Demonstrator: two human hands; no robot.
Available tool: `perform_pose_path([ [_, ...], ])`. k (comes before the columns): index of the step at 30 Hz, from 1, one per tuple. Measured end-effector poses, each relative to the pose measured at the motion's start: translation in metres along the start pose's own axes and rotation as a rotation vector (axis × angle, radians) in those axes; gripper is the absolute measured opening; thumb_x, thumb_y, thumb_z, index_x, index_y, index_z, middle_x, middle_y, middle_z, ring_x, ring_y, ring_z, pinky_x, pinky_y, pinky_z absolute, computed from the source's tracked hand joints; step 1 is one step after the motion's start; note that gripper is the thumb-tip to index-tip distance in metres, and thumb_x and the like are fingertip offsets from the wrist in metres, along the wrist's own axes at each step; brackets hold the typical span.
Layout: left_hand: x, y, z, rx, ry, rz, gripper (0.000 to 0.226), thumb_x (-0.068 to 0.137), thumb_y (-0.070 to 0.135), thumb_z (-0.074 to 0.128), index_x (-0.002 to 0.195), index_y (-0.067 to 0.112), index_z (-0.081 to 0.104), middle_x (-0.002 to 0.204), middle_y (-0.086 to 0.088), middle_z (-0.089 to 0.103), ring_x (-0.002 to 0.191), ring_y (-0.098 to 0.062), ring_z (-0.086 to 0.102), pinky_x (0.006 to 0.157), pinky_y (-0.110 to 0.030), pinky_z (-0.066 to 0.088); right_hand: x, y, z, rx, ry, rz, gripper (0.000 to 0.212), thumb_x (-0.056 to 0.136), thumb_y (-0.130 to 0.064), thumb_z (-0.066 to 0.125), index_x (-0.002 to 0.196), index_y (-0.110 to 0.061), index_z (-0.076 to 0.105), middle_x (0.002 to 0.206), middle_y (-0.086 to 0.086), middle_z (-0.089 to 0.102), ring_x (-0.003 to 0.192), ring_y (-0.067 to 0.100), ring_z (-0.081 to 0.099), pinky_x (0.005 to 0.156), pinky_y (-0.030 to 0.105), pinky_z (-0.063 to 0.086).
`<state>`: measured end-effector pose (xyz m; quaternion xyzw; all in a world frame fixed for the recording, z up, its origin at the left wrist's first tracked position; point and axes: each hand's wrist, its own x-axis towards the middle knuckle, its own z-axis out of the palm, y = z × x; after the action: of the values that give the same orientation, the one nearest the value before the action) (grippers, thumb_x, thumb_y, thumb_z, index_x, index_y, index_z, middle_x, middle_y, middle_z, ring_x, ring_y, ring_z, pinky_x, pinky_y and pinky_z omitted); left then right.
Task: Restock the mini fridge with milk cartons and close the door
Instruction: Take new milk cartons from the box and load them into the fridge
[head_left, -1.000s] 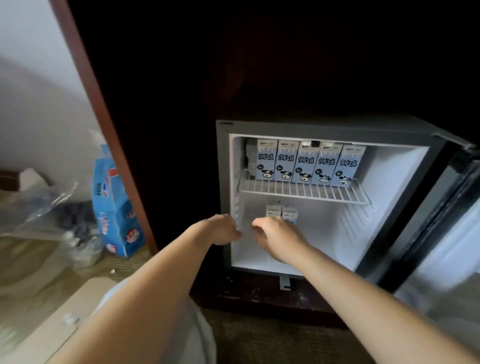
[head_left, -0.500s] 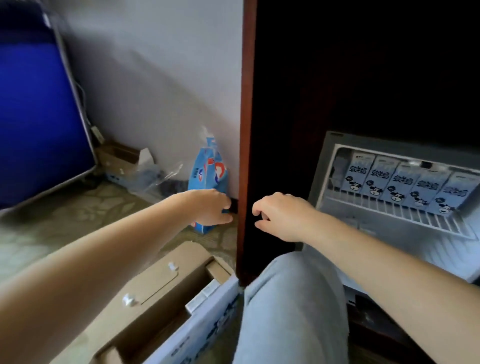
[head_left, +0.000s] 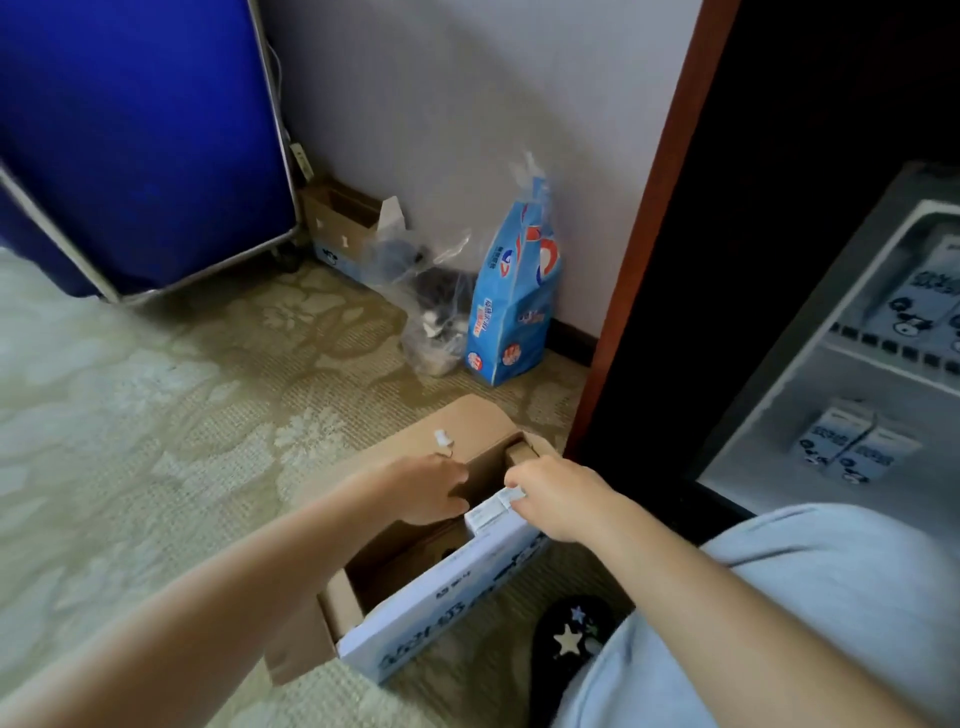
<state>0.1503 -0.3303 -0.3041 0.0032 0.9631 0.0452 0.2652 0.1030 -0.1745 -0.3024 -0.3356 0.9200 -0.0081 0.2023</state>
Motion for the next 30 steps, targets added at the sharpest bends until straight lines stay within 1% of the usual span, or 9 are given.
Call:
perform_pose_path([
  [3,0.012,0.000,0.034,-0.100,0.005,0.005,0.043,0.097,0.035,0.041,0.134,0.014,0.045,0.136,-0.005,0.050,0.122,-0.024,0.049,0.100,-0.038,0.042,0.012,0.010,0.015,0.057,-0.054,0.055,0.029,0.095,-0.024,0.042,0.120,-0.016,0.056,0.123,0.006,0.057,0.110,0.026,0.055,0.091,0.043,0.048],
  [7,0.029,0.003,0.076,-0.195,0.028,-0.043,0.039,0.097,0.040,0.035,0.128,0.021,0.047,0.129,-0.003,0.053,0.115,-0.022,0.052,0.093,-0.038,0.046,0.024,0.022,0.029,0.066,-0.086,0.046,0.031,0.095,-0.020,0.040,0.122,-0.015,0.054,0.125,0.010,0.055,0.112,0.030,0.054,0.092,0.043,0.047],
  [9,0.033,0.009,0.093,-0.211,0.068,-0.069,0.048,0.098,0.042,0.030,0.140,0.020,0.034,0.143,-0.004,0.042,0.127,-0.024,0.043,0.099,-0.040,0.043,0.028,0.027,0.038,0.025,-0.101,0.039,0.032,0.096,-0.020,0.038,0.125,-0.015,0.050,0.127,0.012,0.053,0.115,0.032,0.052,0.091,0.041,0.045],
  [10,0.033,0.014,0.101,-0.216,0.096,-0.071,0.053,0.099,0.043,0.028,0.146,0.019,0.024,0.151,-0.004,0.030,0.135,-0.024,0.035,0.104,-0.041,0.038,0.030,0.029,0.042,-0.006,-0.110,0.033,0.033,0.096,-0.020,0.038,0.127,-0.014,0.048,0.129,0.012,0.051,0.117,0.032,0.050,0.092,0.041,0.042],
  [13,0.030,0.030,0.122,-0.241,0.174,-0.054,0.063,0.099,0.047,0.023,0.151,0.020,0.000,0.160,-0.002,-0.005,0.146,-0.020,0.012,0.114,-0.036,0.027,0.030,0.034,0.055,-0.115,-0.103,-0.039,0.042,0.098,-0.024,0.040,0.138,-0.012,0.038,0.144,0.012,0.037,0.133,0.029,0.033,0.107,0.040,0.030],
  [17,0.034,0.031,0.139,-0.225,0.266,-0.069,0.065,0.099,0.049,0.020,0.150,0.021,-0.008,0.159,0.000,-0.012,0.147,-0.015,0.001,0.116,-0.030,0.018,0.038,0.043,0.069,-0.195,-0.059,-0.149,0.048,0.099,-0.027,0.037,0.143,-0.009,0.028,0.153,0.008,0.025,0.144,0.022,0.013,0.116,0.039,0.017],
  [22,0.047,0.028,0.143,-0.255,0.285,-0.097,0.065,0.097,0.054,0.015,0.150,0.023,-0.008,0.159,0.002,-0.011,0.147,-0.013,0.000,0.117,-0.030,0.015,0.048,0.050,0.077,-0.164,0.014,-0.198,0.044,0.099,-0.018,0.037,0.141,-0.009,0.029,0.152,0.007,0.027,0.141,0.023,0.019,0.113,0.039,0.021],
  [25,0.055,0.027,0.141,-0.294,0.287,-0.129,0.067,0.095,0.057,0.012,0.150,0.023,-0.007,0.159,0.002,-0.011,0.147,-0.014,0.002,0.119,-0.033,0.016,0.055,0.047,0.079,-0.105,0.078,-0.191,0.039,0.096,-0.011,0.040,0.136,-0.011,0.037,0.147,0.006,0.034,0.138,0.021,0.028,0.110,0.038,0.026],
  [30,0.065,0.026,0.134,-0.439,0.318,-0.201,0.065,0.096,0.054,0.017,0.151,0.023,0.000,0.159,0.003,-0.003,0.147,-0.015,0.007,0.117,-0.032,0.015,0.072,0.046,0.078,-0.057,0.141,-0.191,0.031,0.096,-0.009,0.043,0.127,-0.012,0.048,0.137,0.004,0.046,0.128,0.021,0.040,0.101,0.035,0.036],
])
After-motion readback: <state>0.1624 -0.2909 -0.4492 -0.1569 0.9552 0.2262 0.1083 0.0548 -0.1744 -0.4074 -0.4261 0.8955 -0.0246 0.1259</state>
